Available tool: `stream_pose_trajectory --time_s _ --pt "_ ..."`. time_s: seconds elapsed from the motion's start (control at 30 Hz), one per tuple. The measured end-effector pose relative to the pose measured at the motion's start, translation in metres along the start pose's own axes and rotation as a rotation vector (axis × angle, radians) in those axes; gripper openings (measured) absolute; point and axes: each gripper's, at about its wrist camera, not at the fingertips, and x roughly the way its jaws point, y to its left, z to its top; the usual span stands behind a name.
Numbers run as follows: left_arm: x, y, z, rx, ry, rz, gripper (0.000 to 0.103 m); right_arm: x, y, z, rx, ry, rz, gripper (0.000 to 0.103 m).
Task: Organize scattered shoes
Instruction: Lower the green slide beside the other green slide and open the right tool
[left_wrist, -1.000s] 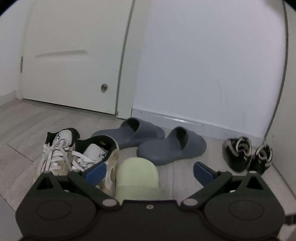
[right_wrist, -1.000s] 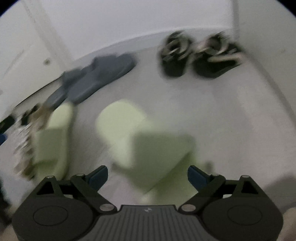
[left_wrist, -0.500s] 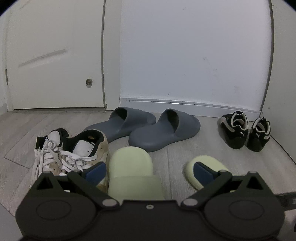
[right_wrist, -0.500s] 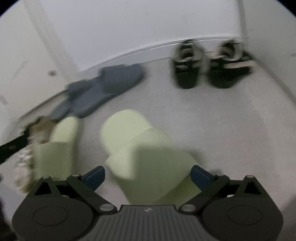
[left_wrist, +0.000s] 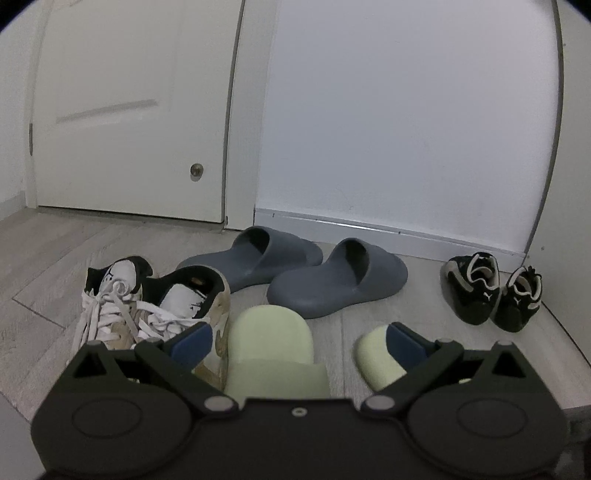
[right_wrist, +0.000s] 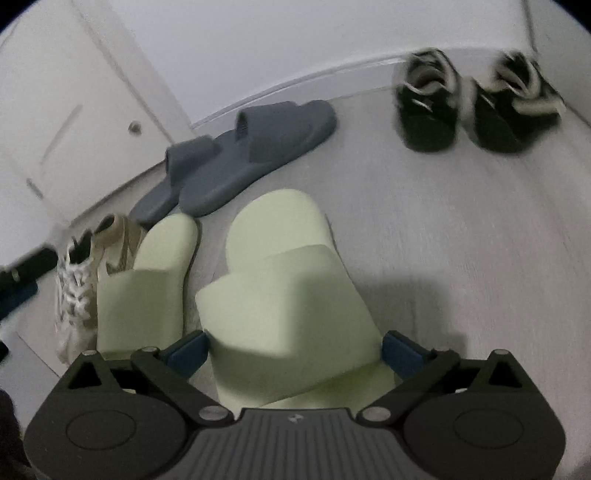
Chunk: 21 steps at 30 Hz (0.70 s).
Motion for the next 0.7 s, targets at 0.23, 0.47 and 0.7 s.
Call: stream_pose_trajectory --time_s 0.23,0.47,0.7 --pt "-0.001 0.005 0.002 -0.032 -0.008 0.001 0.102 0.000 0.010 -0.002 -0.019 -0.047 0.112 0.093" --pt "-0.004 0.004 0.002 -0.024 -0.025 0.001 0.102 0.023 -0.010 0.018 0.062 -0.033 0.211 0.095" --pt "-0.014 0.010 0.006 -0.057 -0.078 -0.020 0.102 0.039 0.019 0.026 -0.040 -0.046 0.234 0.097"
